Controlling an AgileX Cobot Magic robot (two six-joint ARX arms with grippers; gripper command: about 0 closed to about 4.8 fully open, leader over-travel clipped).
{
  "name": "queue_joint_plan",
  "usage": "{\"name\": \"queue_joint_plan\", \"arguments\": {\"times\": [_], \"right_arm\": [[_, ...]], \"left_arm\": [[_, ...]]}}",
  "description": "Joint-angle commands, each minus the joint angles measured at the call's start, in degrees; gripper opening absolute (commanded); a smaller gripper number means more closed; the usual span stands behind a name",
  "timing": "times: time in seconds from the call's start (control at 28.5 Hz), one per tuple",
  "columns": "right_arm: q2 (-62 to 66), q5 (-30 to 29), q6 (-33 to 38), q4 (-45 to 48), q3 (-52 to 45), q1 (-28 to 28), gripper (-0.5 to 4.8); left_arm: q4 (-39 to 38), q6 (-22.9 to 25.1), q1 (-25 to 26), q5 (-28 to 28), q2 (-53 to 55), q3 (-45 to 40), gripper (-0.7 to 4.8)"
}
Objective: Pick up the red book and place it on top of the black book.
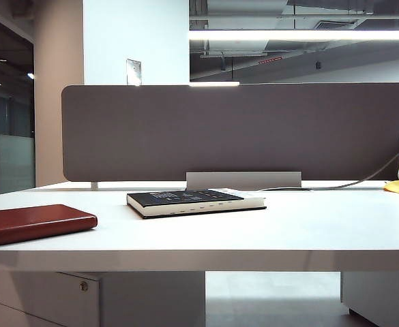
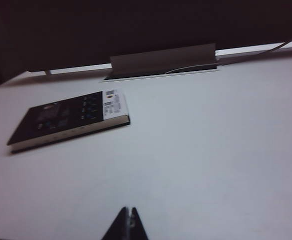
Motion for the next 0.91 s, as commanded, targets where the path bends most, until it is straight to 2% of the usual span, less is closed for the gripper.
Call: {"name": "queue_joint_plan", "arguments": {"times": [0.04, 0.42, 0.77, 0.91], "right_arm": [[0.0, -5.0, 3.9, 0.9, -0.2, 0.1, -0.04], [0.0, -6.4, 6.9, -1.4, 0.0, 0.1, -0.05], [0.0, -7.9, 9.2, 0.7, 1.2, 0.1, -0.05], [0.0, -10.4, 9.2, 0.9, 2.7, 0.1, -0.01]], "left_arm": [[-0.3, -1.1, 0.0, 0.4, 0.0, -0.2, -0.06], [-0.4, -1.1, 0.0, 0.2, 0.0, -0.2, -0.06], [-0.7, -3.9, 0.0, -3.7, 0.0, -0.2, -0.06], [-0.7, -3.9, 0.0, -3.7, 0.0, -0.2, -0.06]]}}
